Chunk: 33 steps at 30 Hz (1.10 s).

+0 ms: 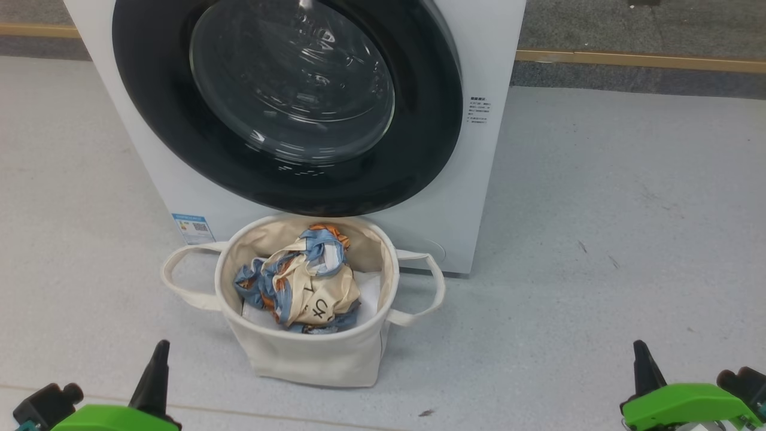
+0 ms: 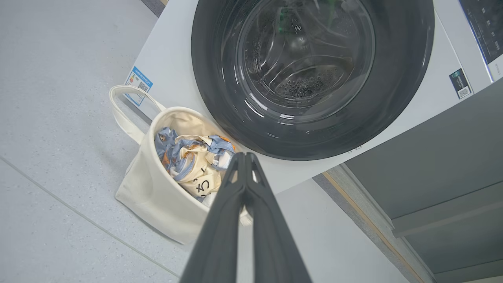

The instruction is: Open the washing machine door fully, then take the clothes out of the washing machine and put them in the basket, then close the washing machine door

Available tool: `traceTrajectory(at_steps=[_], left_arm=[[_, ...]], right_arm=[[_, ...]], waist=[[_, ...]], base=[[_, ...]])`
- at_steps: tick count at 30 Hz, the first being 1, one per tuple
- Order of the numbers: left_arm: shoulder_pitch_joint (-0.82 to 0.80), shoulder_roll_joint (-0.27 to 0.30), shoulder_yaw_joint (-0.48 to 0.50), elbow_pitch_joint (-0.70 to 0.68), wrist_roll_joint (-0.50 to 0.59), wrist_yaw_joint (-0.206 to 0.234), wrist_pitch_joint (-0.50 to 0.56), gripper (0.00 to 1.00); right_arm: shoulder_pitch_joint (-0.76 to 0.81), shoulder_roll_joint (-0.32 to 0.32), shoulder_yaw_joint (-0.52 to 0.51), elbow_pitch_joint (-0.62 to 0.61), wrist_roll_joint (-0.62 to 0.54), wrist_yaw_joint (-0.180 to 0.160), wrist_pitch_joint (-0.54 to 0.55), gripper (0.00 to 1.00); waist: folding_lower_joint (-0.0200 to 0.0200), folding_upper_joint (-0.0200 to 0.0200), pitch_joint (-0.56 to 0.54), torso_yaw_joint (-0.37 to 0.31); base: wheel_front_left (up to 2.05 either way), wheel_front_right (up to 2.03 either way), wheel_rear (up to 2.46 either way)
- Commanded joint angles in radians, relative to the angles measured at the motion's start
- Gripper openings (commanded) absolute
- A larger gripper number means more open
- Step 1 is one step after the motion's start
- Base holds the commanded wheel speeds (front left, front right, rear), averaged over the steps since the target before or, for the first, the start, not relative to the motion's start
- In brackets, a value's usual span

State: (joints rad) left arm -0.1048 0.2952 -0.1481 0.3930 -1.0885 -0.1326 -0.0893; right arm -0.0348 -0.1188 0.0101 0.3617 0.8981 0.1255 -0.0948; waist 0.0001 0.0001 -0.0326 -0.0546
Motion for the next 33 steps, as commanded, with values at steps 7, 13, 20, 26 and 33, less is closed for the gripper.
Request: traceTrajectory(at_steps=[7,13,20,26,33], left_arm=[[-0.031,-0.015,0.057,-0.047,-0.065,0.001,0.024,0.0],[-0.028,-0.041,0.08,-0.058,-0.117,0.001,0.044,0.0],[-0.025,-0.067,0.104,-0.07,-0.168,0.001,0.064,0.0],[-0.022,-0.089,0.124,-0.08,-0.212,0.001,0.082,0.0],[-0.02,-0.112,0.143,-0.089,-0.256,0.001,0.099,0.0]], right_arm=[[-0.052,0.005,-0.014,-0.047,0.089,0.003,0.026,0.0],[-0.054,0.012,-0.027,-0.055,0.159,0.003,0.046,0.0],[-0.057,0.02,-0.039,-0.063,0.23,0.003,0.067,0.0],[-0.059,0.026,-0.05,-0.07,0.29,0.003,0.085,0.0],[-0.061,0.032,-0.061,-0.077,0.35,0.004,0.103,0.0]], waist=[[-0.0001,-0.0001,0.004,0.006],[-0.0001,-0.0001,0.008,0.011],[-0.0001,-0.0001,0.011,0.017],[-0.0001,-0.0001,0.014,0.022],[-0.0001,-0.0001,0.017,0.026]], base=[[0.0,0.0,0.0],[0.0,0.0,0.0],[0.0,0.0,0.0],[0.0,0.0,0.0],[0.0,0.0,0.0]])
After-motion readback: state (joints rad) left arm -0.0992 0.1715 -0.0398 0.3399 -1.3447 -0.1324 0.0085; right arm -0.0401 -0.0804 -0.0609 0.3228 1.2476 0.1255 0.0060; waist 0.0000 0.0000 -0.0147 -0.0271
